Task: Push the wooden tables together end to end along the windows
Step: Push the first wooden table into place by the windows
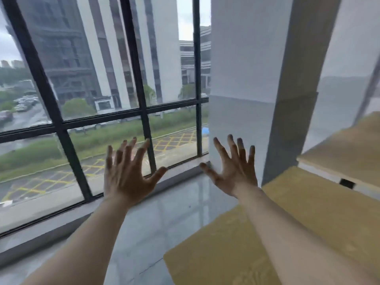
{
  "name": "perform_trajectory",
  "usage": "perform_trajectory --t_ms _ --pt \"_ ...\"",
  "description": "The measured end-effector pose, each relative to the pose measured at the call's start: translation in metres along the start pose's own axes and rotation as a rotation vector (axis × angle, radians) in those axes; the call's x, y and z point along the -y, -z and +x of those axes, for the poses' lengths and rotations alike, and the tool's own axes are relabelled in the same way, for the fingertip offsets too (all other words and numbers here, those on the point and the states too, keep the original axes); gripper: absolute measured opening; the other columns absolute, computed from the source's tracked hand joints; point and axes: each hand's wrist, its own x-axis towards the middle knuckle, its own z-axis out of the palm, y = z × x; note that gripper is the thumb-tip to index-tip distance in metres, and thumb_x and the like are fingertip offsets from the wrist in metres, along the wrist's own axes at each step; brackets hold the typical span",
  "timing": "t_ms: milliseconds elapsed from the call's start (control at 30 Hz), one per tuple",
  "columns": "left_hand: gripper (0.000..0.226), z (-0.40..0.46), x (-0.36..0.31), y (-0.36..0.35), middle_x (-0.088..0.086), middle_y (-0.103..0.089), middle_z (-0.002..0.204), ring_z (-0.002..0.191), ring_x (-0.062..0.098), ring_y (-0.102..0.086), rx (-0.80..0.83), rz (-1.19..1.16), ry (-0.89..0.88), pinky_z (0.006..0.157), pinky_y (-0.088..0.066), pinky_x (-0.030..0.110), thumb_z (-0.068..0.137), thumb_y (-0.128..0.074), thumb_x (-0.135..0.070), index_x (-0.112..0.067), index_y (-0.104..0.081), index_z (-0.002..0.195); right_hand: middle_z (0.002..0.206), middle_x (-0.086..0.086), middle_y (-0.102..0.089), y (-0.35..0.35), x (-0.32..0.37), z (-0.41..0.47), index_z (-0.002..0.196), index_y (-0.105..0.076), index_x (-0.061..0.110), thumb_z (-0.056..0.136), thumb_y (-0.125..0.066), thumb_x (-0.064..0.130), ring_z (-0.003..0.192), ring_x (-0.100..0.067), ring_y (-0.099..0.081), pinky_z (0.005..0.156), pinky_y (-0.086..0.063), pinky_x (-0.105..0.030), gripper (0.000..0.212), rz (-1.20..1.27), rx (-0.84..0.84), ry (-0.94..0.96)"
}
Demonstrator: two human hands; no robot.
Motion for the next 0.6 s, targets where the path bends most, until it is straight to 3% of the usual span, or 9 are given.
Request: perform_trajectory --t_ms 267,433,600 --pt "0.094 0.056 -0.091 -0.102 0.009 -0.033 0.166 0.155 0.033 -0.025 0.103 -0.383 -0.447 0.128 -0.003 0.055 0.083 -0.032 -0.087 -0.033 -0.033 0.159 0.175 -0.004 0.014 0.022 -0.067 -0.085 0.163 0.009 0.046 0.078 -0.002 0.098 0.16 -0.03 0.015 0.123 0.015 -0.064 0.1 -0.283 -0.077 -0.556" --pt "0.095 0.024 -0.14 -0.135 0.007 -0.029 0.168 0.157 0.03 -0.018 0.204 -0.55 -0.676 0.128 0.002 0.053 0.084 -0.028 -0.09 -0.035 -0.027 0.161 0.174 -0.003 0.02 0.021 -0.061 -0.167 0.163 0.009 0.046 0.086 -0.013 0.093 0.159 -0.029 0.019 0.122 0.019 -0.061 0.093 -0.349 -0.053 -0.827" --pt "0.094 -0.036 -0.171 -0.174 0.006 -0.028 0.169 0.158 0.028 -0.016 0.328 -0.611 -0.785 0.128 0.002 0.054 0.084 -0.028 -0.09 -0.036 -0.024 0.161 0.174 -0.004 0.019 -0.015 -0.066 -0.236 0.162 0.011 0.046 0.083 -0.007 0.095 0.159 -0.028 0.02 0.123 0.016 -0.062 0.095 -0.349 0.021 -0.967"
